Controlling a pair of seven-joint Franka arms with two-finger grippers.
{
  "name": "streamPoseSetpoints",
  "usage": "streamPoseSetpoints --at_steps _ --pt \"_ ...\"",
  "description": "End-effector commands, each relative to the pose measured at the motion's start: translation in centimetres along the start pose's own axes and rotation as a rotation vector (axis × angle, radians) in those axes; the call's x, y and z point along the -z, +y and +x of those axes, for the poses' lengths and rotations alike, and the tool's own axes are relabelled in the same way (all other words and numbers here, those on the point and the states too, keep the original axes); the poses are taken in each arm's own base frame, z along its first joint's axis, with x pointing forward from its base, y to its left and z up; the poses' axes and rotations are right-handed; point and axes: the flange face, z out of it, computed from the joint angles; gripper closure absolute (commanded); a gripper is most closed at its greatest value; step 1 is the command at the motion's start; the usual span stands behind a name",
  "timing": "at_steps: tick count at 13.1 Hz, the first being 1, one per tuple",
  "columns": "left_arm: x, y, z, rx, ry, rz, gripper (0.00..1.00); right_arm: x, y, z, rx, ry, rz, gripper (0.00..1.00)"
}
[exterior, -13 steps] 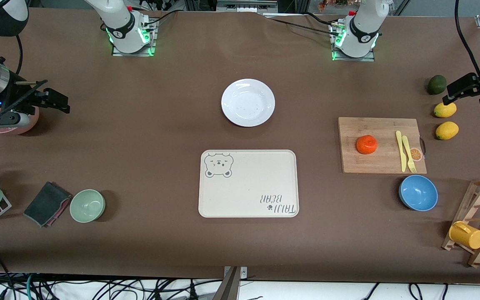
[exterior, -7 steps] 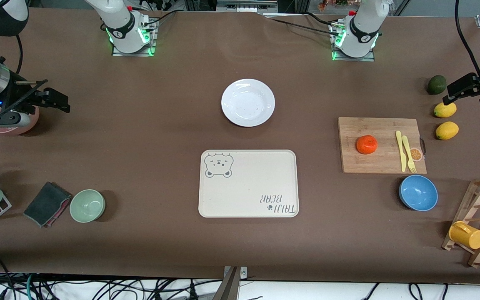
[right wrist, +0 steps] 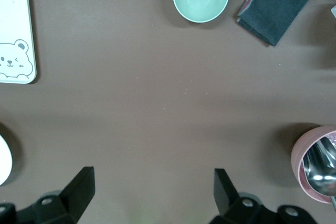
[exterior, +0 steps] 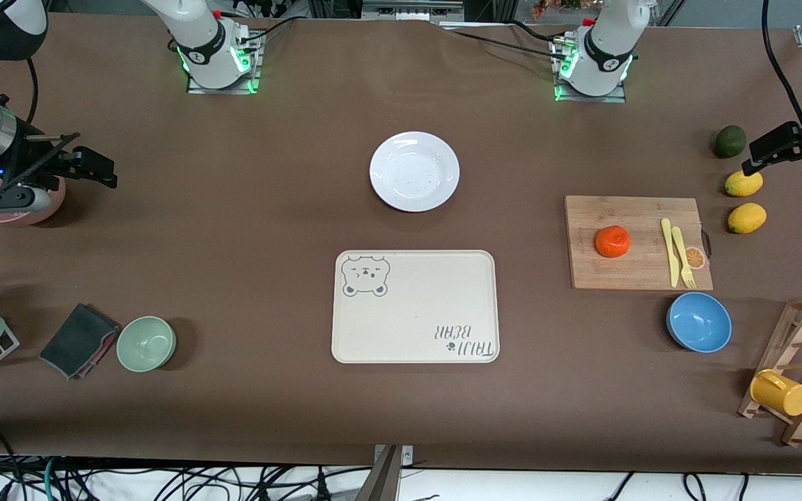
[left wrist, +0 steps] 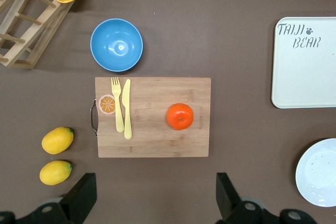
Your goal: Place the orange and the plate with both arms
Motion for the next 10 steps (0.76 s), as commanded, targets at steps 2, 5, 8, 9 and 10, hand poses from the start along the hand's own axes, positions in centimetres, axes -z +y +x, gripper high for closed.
streamPoseSetpoints --at_steps 2,5,8,9,10 --pt "0.0 0.1 1.0 -0.027 0.037 0.013 0.0 0.5 -0.4 -0.6 0.008 0.0 0.007 0.0" --pt "-1.9 -0.1 1.6 -0.024 0.013 0.011 0.0 0.4 -0.3 -0.5 0.006 0.001 0.006 0.0" --pt "-7.0 -0.3 2.5 -0.022 -0.059 0.007 0.0 0.3 -0.4 -0.5 0.008 -0.002 0.007 0.0" --pt "-8.2 -0.3 2.7 -0.023 -0.079 0.005 0.0 0.3 -0.3 -0.5 0.006 -0.002 0.009 0.0" --pt "-9.6 -0.2 2.8 -0.023 -0.1 0.004 0.0 0.3 -0.3 -0.5 0.006 -0.003 0.009 0.0"
